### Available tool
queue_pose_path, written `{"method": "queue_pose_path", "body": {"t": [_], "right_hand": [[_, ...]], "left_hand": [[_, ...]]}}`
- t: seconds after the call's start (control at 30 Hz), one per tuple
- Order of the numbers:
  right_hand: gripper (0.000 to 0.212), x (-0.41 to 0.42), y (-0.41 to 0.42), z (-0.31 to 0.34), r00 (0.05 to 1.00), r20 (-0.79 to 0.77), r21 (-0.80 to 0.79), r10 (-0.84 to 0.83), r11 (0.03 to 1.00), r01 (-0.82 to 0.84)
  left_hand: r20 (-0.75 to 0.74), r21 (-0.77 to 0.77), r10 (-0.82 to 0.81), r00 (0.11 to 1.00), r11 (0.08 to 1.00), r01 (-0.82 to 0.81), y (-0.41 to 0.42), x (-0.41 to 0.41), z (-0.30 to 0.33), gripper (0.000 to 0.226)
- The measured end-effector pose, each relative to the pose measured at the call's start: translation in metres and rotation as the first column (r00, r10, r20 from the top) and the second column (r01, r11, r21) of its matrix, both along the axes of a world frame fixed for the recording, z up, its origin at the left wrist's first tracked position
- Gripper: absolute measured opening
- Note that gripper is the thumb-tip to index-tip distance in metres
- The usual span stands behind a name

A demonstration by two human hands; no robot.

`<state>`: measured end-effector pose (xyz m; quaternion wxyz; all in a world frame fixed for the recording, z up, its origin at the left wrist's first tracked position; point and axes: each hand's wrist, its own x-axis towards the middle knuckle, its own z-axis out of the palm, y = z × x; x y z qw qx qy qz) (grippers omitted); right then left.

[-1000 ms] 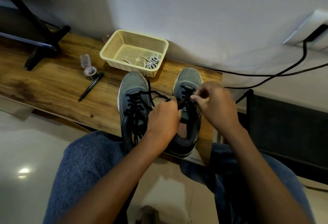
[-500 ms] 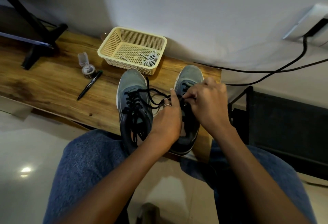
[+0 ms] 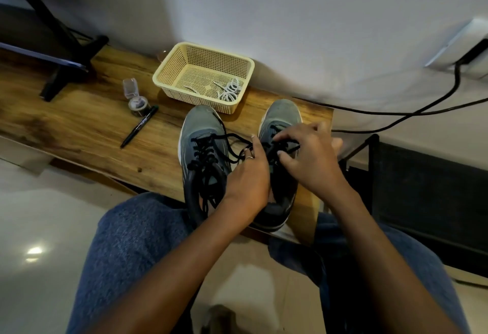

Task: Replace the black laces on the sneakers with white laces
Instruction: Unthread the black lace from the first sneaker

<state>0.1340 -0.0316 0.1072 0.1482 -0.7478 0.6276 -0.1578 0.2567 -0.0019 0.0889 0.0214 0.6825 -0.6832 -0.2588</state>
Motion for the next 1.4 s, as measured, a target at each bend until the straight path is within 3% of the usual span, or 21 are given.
{"method": "queue_pose_path", "body": {"t": [0.1,0.23,0.33,0.53,0.63,0.7,0.8,0.87,0.97,1.13,1.3,1.4], "right_hand": [[0.029,0.008,0.006,-0.002,0.98,-0.159,-0.052,0.118,0.991,-0.127],[0.013,0.01,0.003,-0.003,0.97,-0.234,-0.207,0.061,0.972,-0.111],[0.002,0.008,0.002,-0.005,0.977,-0.214,-0.284,0.01,0.956,-0.072],[0.005,0.0,0.0,-0.002,0.99,-0.075,-0.457,-0.118,0.886,0.071],[0.004,0.0,0.0,0.002,0.969,0.029,-0.432,-0.245,0.871,0.233],[0.005,0.002,0.001,0.001,0.96,0.036,-0.326,-0.277,0.905,0.273],[0.013,0.004,0.0,-0.003,0.984,-0.033,-0.105,-0.173,0.98,0.168],[0.018,0.006,0.002,-0.004,0.996,-0.071,-0.062,-0.061,0.996,0.057],[0.022,0.011,0.005,-0.001,0.989,-0.145,-0.081,0.016,0.996,-0.028],[0.012,0.012,0.003,-0.002,0.977,-0.215,-0.198,0.003,0.979,-0.046],[0.01,0.009,0.002,-0.004,0.982,-0.183,-0.375,-0.038,0.927,-0.033],[0.007,0.002,-0.001,-0.002,0.982,-0.114,-0.421,-0.149,0.903,0.088]], "left_hand": [[0.017,-0.006,-0.012,1.0,1.0,0.012,-0.001,-0.001,0.0,0.098],[0.008,0.006,-0.001,1.0,1.0,0.001,-0.002,-0.002,0.0,0.1],[-0.008,0.002,0.024,1.0,1.0,-0.024,0.0,-0.003,0.0,0.099],[-0.057,-0.027,0.036,0.998,0.999,-0.037,-0.002,-0.005,0.007,0.094],[-0.052,-0.04,0.025,0.998,0.999,-0.027,-0.001,-0.006,0.008,0.089],[-0.037,-0.04,0.014,0.999,0.999,-0.015,-0.002,-0.004,0.006,0.088],[0.006,-0.017,0.002,1.0,1.0,-0.002,-0.002,0.0,0.003,0.093],[0.003,-0.027,-0.006,1.0,1.0,0.006,-0.001,0.001,0.0,0.096],[-0.009,-0.065,-0.004,1.0,0.998,0.003,-0.002,0.002,-0.001,0.091],[0.012,-0.046,-0.023,1.0,0.999,0.023,-0.003,0.0,-0.001,0.102],[0.019,-0.062,0.007,1.0,0.998,-0.006,-0.002,-0.002,0.003,0.093],[0.022,-0.067,0.011,1.0,0.998,-0.01,-0.002,-0.005,0.008,0.089]]}}
